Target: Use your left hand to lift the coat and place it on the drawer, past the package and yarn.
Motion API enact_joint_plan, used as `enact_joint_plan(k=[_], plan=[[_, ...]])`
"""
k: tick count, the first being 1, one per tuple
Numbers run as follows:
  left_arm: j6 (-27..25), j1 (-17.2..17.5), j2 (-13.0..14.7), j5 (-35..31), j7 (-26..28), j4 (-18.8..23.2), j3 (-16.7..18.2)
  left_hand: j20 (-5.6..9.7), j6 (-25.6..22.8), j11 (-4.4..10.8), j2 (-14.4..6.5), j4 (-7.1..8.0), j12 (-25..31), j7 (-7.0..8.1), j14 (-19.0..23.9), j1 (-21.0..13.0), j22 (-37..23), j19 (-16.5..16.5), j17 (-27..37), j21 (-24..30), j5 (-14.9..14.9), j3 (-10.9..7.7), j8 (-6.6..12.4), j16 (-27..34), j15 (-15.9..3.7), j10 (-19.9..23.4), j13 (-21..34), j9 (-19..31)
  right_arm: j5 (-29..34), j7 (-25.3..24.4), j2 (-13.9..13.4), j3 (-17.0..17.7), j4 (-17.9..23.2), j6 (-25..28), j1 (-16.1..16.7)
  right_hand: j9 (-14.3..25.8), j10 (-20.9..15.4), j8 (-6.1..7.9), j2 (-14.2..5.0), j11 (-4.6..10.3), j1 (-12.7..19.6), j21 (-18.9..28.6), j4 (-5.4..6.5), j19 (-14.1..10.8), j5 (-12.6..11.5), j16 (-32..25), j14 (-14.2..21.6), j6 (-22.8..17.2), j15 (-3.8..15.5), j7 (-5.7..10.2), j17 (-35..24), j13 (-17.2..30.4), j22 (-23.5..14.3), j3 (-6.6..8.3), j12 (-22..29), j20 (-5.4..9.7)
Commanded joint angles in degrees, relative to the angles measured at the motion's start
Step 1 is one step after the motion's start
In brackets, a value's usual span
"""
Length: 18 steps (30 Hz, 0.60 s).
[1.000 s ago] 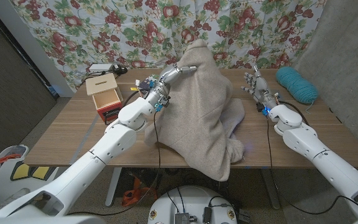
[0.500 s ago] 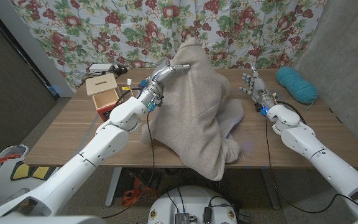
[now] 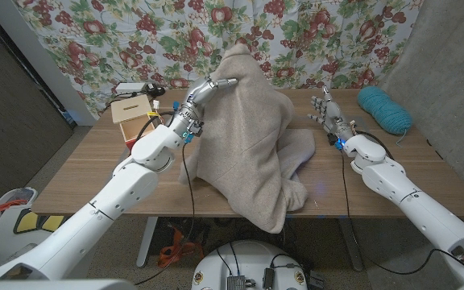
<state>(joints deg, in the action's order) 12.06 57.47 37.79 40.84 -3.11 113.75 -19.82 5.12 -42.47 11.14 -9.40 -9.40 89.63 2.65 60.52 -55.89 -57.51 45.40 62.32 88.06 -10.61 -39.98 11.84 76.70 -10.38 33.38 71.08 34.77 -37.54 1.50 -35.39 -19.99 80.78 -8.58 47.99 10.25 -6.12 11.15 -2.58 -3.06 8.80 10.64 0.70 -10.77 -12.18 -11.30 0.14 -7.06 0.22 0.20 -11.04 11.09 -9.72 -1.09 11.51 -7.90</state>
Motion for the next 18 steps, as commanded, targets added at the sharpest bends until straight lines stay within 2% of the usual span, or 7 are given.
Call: enact_joint_plan(k=[1,18], plan=[[0.11,2.70,1.55,-1.20,4.36,2.42,2.87,6.78,-0.20,0.42,-0.06,-0.10,0.30,-0.25,-0.17,0.18,-0.20,0.01,-0.22,0.12,0.18,-0.52,-0.09,-0.13,-1.93,-0.19,0.04,0.17,-0.08,1.00,0.44,-0.80,-1.53,0.58,-1.30,0.33,-0.24,-0.14,-0.38,0.00,0.03,0.23,-0.41,-0.10,0.21,-0.17,-0.15,0.02,0.38,-0.06,-0.20,0.19,-0.11,-0.04,-0.01,-0.06],[1.35,5.49,1.06,-5.78,11.52,2.64,7.05,6.79,-0.39,0.41,-0.06,-0.08,0.28,-0.39,0.18,0.15,-0.68,0.10,0.11,0.40,0.14,-0.69,-0.08,0.24,-1.92,-0.02,0.03,0.08,0.12,2.22,0.41,-1.32,-2.76,1.07,-2.61,0.33,-0.21,-0.13,-0.40,0.05,0.00,0.23,-0.42,-0.09,0.22,-0.20,-0.11,0.01,0.48,-0.05,-0.20,0.19,-0.11,-0.06,-0.01,-0.06]])
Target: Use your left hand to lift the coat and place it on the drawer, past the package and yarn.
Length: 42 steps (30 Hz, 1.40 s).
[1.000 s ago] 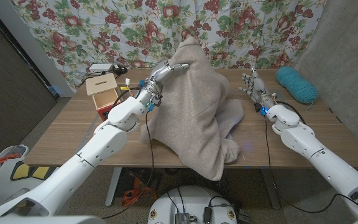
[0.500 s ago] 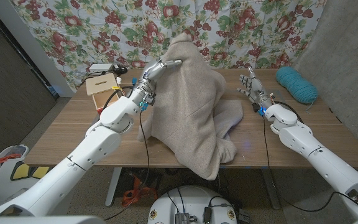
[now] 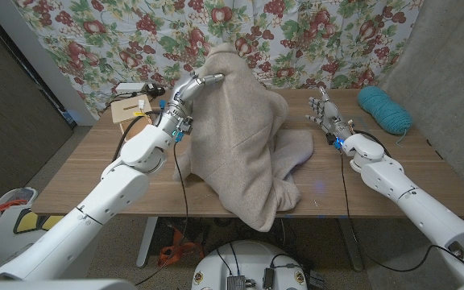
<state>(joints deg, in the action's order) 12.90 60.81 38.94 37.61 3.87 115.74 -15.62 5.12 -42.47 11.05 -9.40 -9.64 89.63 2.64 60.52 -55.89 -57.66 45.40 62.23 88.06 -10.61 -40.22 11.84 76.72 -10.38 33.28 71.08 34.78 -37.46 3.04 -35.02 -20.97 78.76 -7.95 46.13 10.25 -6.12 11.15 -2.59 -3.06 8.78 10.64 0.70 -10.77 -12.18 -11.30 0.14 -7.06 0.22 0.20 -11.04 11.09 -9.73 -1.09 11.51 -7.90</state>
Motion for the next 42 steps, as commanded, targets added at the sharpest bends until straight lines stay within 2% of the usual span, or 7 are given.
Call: enact_joint_plan(k=[1,7,18,27,42], plan=[[0.56,2.41,-0.06,-2.72,4.85,0.70,3.19,6.78,-0.42,0.50,-0.05,0.16,0.28,-0.40,0.19,0.17,-0.49,0.10,0.22,0.38,0.15,-0.44,-0.08,0.23,-1.92,0.07,0.04,0.06,-0.06,0.62,0.05,-0.32,-0.68,0.60,-0.74,0.33,-0.21,-0.13,-0.39,0.05,0.01,0.22,-0.43,-0.07,0.22,-0.20,-0.11,0.01,0.48,-0.07,-0.20,0.19,-0.11,-0.06,-0.01,-0.08],[0.61,3.86,0.31,-4.09,6.95,1.23,5.42,6.69,0.27,0.41,-0.03,0.31,0.24,0.19,0.18,0.35,-0.49,0.07,0.31,0.42,0.32,-0.32,0.30,0.23,-1.90,-0.16,0.05,1.15,-0.16,0.74,0.00,-0.43,-0.64,1.06,-0.84,0.33,-0.17,-0.13,-0.40,0.13,0.01,0.22,-0.43,-0.07,0.22,-0.20,-0.11,0.01,0.49,-0.06,-0.21,0.19,-0.11,-0.06,-0.02,-0.06],[1.46,6.94,-0.50,-6.59,10.85,2.06,9.37,6.72,0.43,0.43,-0.29,0.54,0.20,0.33,0.08,0.87,-0.34,0.00,0.61,0.20,0.52,-0.63,1.76,0.03,-1.90,-0.28,0.03,4.11,-0.06,1.31,0.41,-1.01,-1.37,1.63,-1.75,0.33,-0.22,-0.13,-0.43,0.09,0.00,0.23,-0.44,-0.07,0.22,-0.20,-0.11,0.00,0.49,-0.05,-0.21,0.19,-0.11,-0.07,0.00,-0.04],[2.62,8.04,-2.29,-8.60,12.80,2.36,10.63,6.77,0.60,0.47,-0.26,0.41,0.23,0.15,0.39,0.97,-0.28,0.09,1.17,0.23,0.50,-0.82,2.27,0.27,-1.90,-0.28,0.03,5.83,0.65,1.72,0.49,-1.73,-1.89,1.94,-2.48,0.33,-0.21,-0.12,-0.48,0.07,-0.01,0.21,-0.45,-0.03,0.22,-0.19,-0.15,0.00,0.54,-0.07,-0.21,0.19,-0.11,-0.07,0.00,-0.03],[3.36,8.83,-4.83,-10.98,14.97,3.22,11.56,6.73,0.36,0.40,-0.28,0.36,0.22,0.29,0.24,1.03,-0.60,-0.05,1.04,0.27,0.48,-1.06,1.50,-0.12,-1.90,-0.33,0.03,5.96,0.59,2.67,0.74,-1.94,-3.00,1.70,-3.00,0.33,-0.24,-0.13,-0.52,0.29,-0.01,0.22,-0.48,-0.01,0.23,-0.21,-0.12,0.04,0.54,-0.05,-0.21,0.19,-0.11,-0.07,0.02,0.00]])
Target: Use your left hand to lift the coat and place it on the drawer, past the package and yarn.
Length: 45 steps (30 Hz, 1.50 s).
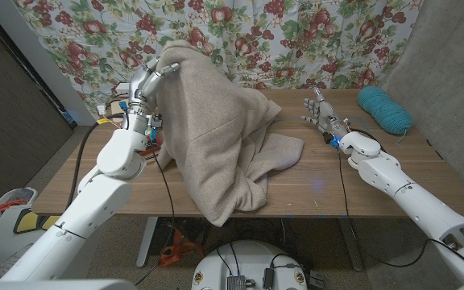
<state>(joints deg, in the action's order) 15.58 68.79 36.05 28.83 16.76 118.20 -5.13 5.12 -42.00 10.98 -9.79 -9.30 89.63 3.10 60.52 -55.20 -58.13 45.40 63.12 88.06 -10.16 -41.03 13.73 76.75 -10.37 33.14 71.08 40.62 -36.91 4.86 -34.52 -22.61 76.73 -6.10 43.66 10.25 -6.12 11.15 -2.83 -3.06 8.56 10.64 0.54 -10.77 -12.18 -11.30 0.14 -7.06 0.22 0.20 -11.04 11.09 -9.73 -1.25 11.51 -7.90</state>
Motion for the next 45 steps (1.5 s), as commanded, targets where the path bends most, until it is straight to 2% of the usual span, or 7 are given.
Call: enact_joint_plan(k=[1,15,35,37,38,45], plan=[[0.79,0.94,-2.19,-2.55,2.44,0.95,1.13,6.71,-0.21,0.46,0.08,0.03,0.21,-0.09,0.21,0.34,-0.01,0.11,0.23,0.28,0.03,-0.24,-0.40,-0.16,-1.89,-0.20,0.03,0.17,-0.05,0.89,0.21,-0.24,-0.97,-0.15,-0.49,0.33,-0.24,-0.12,-0.29,0.29,0.21,0.21,-0.32,0.01,0.22,-0.21,-0.12,0.02,0.54,-0.04,-0.21,0.19,-0.11,0.09,0.02,-0.03],[0.26,1.33,-3.25,-3.71,3.47,1.74,2.29,6.78,-0.40,0.50,0.11,-0.04,0.23,-0.35,0.37,0.30,-0.05,0.08,0.23,0.27,0.04,-0.22,-0.69,-0.18,-1.90,-0.16,0.03,0.20,-0.23,1.05,0.09,-0.21,-1.02,0.18,-0.49,0.33,-0.25,-0.13,-0.30,-0.03,0.21,0.22,-0.34,-0.01,0.23,-0.21,-0.12,0.05,0.53,-0.02,-0.21,0.19,-0.11,0.08,0.03,-0.03],[-1.37,6.44,-5.11,-6.97,7.78,4.63,7.92,6.74,-0.43,0.47,0.12,-0.02,0.22,-0.11,0.44,0.28,-0.08,-0.02,0.22,0.33,0.04,-0.14,-1.06,-0.31,-1.90,0.04,0.04,0.30,0.73,2.19,1.68,-1.96,-3.42,1.27,-3.45,0.33,-0.26,-0.13,-0.36,0.01,0.25,0.23,-0.40,-0.01,0.23,-0.20,-0.15,0.05,0.51,-0.02,-0.20,0.19,-0.11,0.09,0.03,-0.03],[-1.54,6.87,-5.40,-7.27,8.09,4.90,8.40,6.72,-0.46,0.50,0.13,0.00,0.22,-0.02,0.45,0.30,0.31,0.02,0.21,0.09,0.04,-0.10,-1.07,-0.33,-1.90,0.06,0.03,0.34,1.02,2.48,1.88,-2.25,-3.90,1.13,-3.86,0.33,-0.14,-0.13,-0.37,0.42,0.25,0.23,-0.41,-0.01,0.23,-0.20,-0.15,0.06,0.52,-0.01,-0.20,0.19,-0.11,0.09,-0.01,-0.03],[-1.65,7.03,-5.49,-7.35,8.13,5.02,8.60,6.75,-0.51,0.48,0.11,-0.01,0.22,-0.15,0.44,0.28,0.33,0.06,0.20,0.09,0.04,-0.11,-1.08,-0.35,-1.91,0.05,0.03,0.31,0.82,2.54,2.03,-2.25,-3.99,1.41,-4.01,0.33,-0.17,-0.12,-0.37,-0.02,0.26,0.23,-0.42,0.00,0.23,-0.20,-0.15,0.06,0.52,-0.03,-0.20,0.19,-0.11,0.08,0.00,-0.03],[-2.24,7.52,-6.44,-8.36,8.84,5.41,9.40,6.75,-0.56,0.51,0.18,-0.04,0.22,-0.12,0.33,0.31,0.41,0.09,0.02,-0.01,0.05,-0.08,-1.15,-0.54,-1.91,0.11,0.03,0.35,1.15,3.47,2.86,-2.91,-5.59,1.28,-5.22,0.33,-0.27,-0.12,-0.39,-0.03,0.27,0.23,-0.44,-0.01,0.23,-0.21,-0.12,0.06,0.50,-0.05,-0.20,0.20,-0.11,0.09,0.04,0.00]])
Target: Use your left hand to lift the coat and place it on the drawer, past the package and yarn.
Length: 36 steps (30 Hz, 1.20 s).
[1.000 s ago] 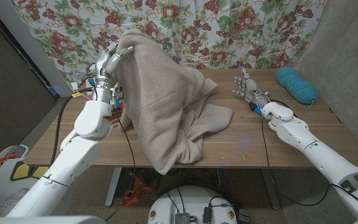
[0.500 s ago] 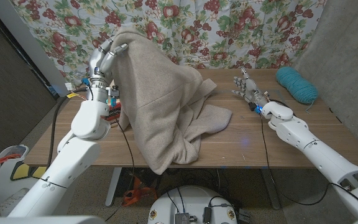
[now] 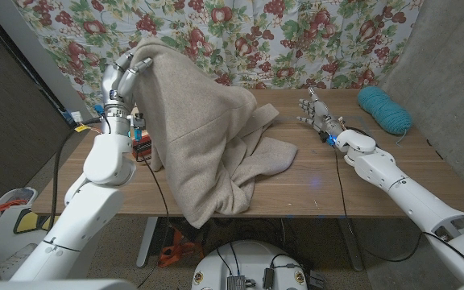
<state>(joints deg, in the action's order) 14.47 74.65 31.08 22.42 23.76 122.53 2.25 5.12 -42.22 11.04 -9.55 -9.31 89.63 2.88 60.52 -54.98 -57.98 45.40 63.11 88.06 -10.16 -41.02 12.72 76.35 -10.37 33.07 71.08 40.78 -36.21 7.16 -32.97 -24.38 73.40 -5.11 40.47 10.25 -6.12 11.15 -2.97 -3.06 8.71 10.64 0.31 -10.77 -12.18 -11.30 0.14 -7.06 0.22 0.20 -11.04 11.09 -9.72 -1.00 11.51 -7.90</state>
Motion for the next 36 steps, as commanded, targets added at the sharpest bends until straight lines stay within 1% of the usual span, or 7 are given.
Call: enact_joint_plan(k=[1,8,21,29,30,33,36], plan=[[-1.22,1.70,-1.59,-2.13,1.96,1.11,2.11,6.78,-0.34,0.42,-0.06,-0.02,0.21,0.07,0.50,0.10,-0.20,0.04,0.20,0.26,0.05,-0.13,-0.16,0.02,-1.91,0.16,0.04,0.18,0.56,1.29,1.33,-1.22,-2.43,0.20,-2.13,0.33,-0.22,-0.12,-0.25,0.07,0.13,0.23,-0.21,-0.01,0.23,-0.20,-0.14,0.05,0.52,-0.06,-0.20,0.20,-0.11,-0.16,0.03,0.00],[-2.18,1.65,-2.11,-3.59,2.70,1.11,2.79,6.78,-0.34,0.44,-0.08,-0.04,0.21,0.06,0.50,0.06,-0.14,0.12,0.18,0.29,0.04,-0.12,-0.16,-0.03,-1.91,0.16,0.03,0.30,0.36,1.49,1.58,-1.19,-2.97,0.39,-2.33,0.33,-0.22,-0.13,-0.25,0.06,0.13,0.24,-0.22,-0.02,0.23,-0.20,-0.15,0.07,0.47,-0.07,-0.20,0.20,-0.11,-0.16,0.03,0.00],[-2.89,0.13,-2.58,-4.77,3.03,-0.34,3.08,6.80,-0.41,0.43,-0.12,0.03,0.20,0.09,0.40,0.11,0.34,0.08,0.38,0.15,0.07,-0.07,-0.38,-0.15,-1.90,0.04,0.03,0.06,0.45,1.44,1.57,-1.09,-3.31,0.25,-2.37,0.33,-0.25,-0.13,-0.25,-0.05,0.12,0.23,-0.25,0.00,0.24,-0.20,-0.15,0.10,0.50,-0.04,-0.20,0.20,-0.11,-0.18,0.04,0.01],[-2.88,-0.56,-2.31,-5.70,3.02,-0.76,3.85,6.74,-0.55,0.44,-0.11,0.03,0.19,-0.03,0.13,0.13,1.16,0.06,0.26,-0.16,0.10,0.06,-0.36,-0.45,-1.91,0.02,0.03,0.01,0.36,1.72,1.79,-1.06,-3.65,-0.06,-2.53,0.33,-0.21,-0.15,-0.25,-0.04,0.11,0.26,-0.26,-0.07,0.24,-0.22,-0.11,0.16,0.55,-0.08,-0.20,0.20,-0.11,-0.19,0.02,-0.06],[-2.80,-0.66,-2.32,-5.89,3.07,-0.84,3.94,6.76,-0.54,0.44,-0.09,-0.03,0.20,0.15,0.04,0.09,0.84,0.03,0.09,0.08,0.09,0.06,-0.32,-0.59,-1.92,0.02,0.03,0.10,0.59,1.74,1.76,-1.14,-3.72,-0.30,-2.55,0.33,-0.21,-0.15,-0.25,-0.04,0.11,0.26,-0.26,-0.08,0.25,-0.21,-0.12,0.15,0.56,-0.08,-0.20,0.20,-0.11,-0.19,0.02,-0.07],[-2.84,-0.68,-2.29,-6.29,3.22,-0.85,4.44,6.78,-0.68,0.44,-0.07,-0.05,0.20,0.06,0.26,0.06,0.58,-0.10,0.22,0.19,0.07,0.01,-0.35,-0.44,-1.91,0.03,0.03,-0.04,0.51,1.58,1.70,-1.00,-3.39,-0.37,-2.39,0.33,-0.21,-0.15,-0.25,0.26,0.11,0.26,-0.27,-0.07,0.25,-0.21,-0.13,0.16,0.57,-0.05,-0.20,0.20,-0.11,-0.20,0.03,-0.05],[-2.96,-0.49,-2.04,-6.82,3.21,-0.71,5.23,6.71,-0.52,0.45,-0.10,-0.01,0.20,0.00,0.21,0.07,0.63,0.08,0.20,0.31,0.07,0.04,-0.39,-0.52,-1.91,0.06,0.02,-0.01,0.50,1.37,1.41,-0.79,-2.64,-0.53,-2.03,0.33,-0.23,-0.14,-0.25,0.23,0.10,0.25,-0.27,-0.07,0.25,-0.21,-0.14,0.15,0.54,-0.02,-0.20,0.20,-0.11,-0.20,0.03,-0.05]])
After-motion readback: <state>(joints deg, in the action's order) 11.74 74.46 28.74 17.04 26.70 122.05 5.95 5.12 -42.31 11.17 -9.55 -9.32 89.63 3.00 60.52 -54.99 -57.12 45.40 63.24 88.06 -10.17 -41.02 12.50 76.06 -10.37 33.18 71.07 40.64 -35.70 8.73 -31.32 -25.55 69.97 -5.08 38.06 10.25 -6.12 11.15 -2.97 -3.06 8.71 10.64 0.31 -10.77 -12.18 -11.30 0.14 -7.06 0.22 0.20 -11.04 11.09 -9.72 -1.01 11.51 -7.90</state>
